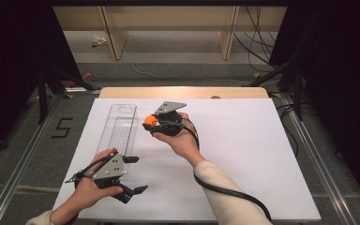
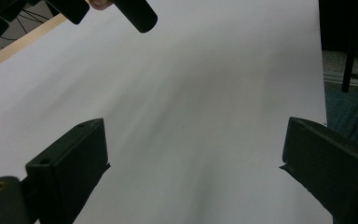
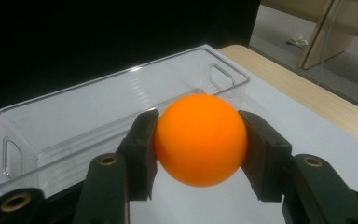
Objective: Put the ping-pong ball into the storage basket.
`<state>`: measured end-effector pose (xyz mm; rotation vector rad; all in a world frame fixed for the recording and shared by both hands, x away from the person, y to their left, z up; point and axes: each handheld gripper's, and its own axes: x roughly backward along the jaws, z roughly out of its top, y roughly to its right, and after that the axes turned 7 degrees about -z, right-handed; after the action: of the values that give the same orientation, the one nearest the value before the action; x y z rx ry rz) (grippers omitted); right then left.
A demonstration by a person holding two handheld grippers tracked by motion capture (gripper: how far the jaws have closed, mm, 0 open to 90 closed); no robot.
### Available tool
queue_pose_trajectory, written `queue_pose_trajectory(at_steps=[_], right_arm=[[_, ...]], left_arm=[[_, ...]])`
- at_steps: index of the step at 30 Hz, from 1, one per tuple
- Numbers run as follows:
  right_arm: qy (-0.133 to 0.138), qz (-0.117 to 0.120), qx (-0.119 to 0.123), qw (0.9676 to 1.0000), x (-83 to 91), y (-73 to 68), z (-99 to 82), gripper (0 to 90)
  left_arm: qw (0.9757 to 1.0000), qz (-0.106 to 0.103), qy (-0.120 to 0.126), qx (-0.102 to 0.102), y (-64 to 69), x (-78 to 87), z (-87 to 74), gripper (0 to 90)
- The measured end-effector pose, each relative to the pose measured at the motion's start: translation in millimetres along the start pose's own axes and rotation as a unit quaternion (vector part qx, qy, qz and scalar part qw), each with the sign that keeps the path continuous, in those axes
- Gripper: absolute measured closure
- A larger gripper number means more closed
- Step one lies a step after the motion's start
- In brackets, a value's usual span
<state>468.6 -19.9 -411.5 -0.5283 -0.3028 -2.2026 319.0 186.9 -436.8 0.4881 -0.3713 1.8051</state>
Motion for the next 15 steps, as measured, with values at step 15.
queue_pose_trajectory(at_steps=[15], right_arm=[[-0.002, 0.001, 0.003, 1.0000, -3.6, -0.3, 6.5, 51.4]], left_arm=[[1.0000, -0.001, 0.001, 0.000, 0.0, 0.0, 0.0, 6.3]])
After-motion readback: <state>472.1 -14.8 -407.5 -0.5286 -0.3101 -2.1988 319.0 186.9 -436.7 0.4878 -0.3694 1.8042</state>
